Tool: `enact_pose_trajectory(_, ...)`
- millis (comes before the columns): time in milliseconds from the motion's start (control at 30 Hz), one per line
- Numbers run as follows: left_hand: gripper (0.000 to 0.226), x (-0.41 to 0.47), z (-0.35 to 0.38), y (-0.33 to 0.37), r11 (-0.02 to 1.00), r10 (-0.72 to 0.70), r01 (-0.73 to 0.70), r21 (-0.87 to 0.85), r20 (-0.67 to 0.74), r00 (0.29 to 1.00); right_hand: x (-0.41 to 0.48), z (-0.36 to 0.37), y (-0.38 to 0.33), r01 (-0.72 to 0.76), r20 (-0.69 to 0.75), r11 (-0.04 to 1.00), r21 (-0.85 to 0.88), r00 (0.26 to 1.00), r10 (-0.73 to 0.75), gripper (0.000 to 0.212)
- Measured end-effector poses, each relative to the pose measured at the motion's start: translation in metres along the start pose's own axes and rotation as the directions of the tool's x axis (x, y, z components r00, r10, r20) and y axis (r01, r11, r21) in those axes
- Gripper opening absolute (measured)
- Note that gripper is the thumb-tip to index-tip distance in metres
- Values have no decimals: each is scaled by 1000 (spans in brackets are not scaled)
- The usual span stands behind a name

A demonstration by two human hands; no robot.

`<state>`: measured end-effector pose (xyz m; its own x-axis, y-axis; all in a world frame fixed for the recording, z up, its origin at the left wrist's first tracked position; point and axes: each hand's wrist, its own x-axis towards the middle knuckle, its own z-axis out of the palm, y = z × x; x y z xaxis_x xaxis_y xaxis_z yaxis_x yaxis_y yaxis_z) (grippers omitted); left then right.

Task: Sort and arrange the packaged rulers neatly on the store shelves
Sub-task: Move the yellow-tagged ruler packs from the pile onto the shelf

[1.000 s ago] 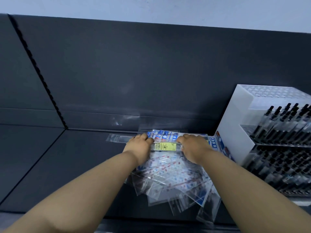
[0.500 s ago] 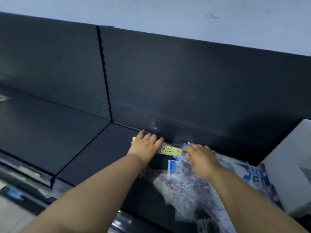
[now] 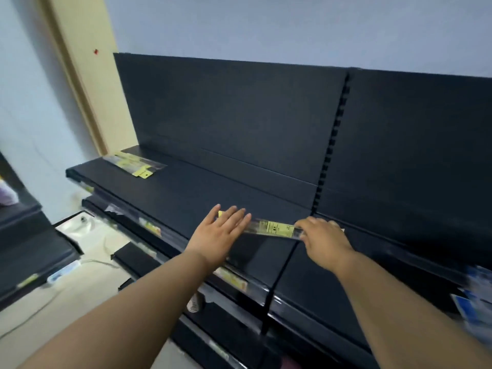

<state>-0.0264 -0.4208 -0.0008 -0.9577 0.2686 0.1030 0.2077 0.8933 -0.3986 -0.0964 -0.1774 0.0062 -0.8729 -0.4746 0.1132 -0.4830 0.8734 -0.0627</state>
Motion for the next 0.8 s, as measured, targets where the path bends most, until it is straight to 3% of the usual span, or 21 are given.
enact_pose_trajectory(233, 69, -44, 54, -135, 981, -166, 168, -93, 30, 986, 99, 18, -143, 90, 1, 993, 72, 996, -90, 32)
enact_pose_trajectory(500, 71, -19, 121, -250, 940, -273, 278, -199, 51, 961, 222, 43, -227, 124, 44, 988, 96, 991, -129, 33)
enact_pose_trajectory(800, 64, 26, 186, -407, 910, -287, 299, -286, 83, 954, 397, 73, -330, -42, 190, 944, 326, 982, -22, 25)
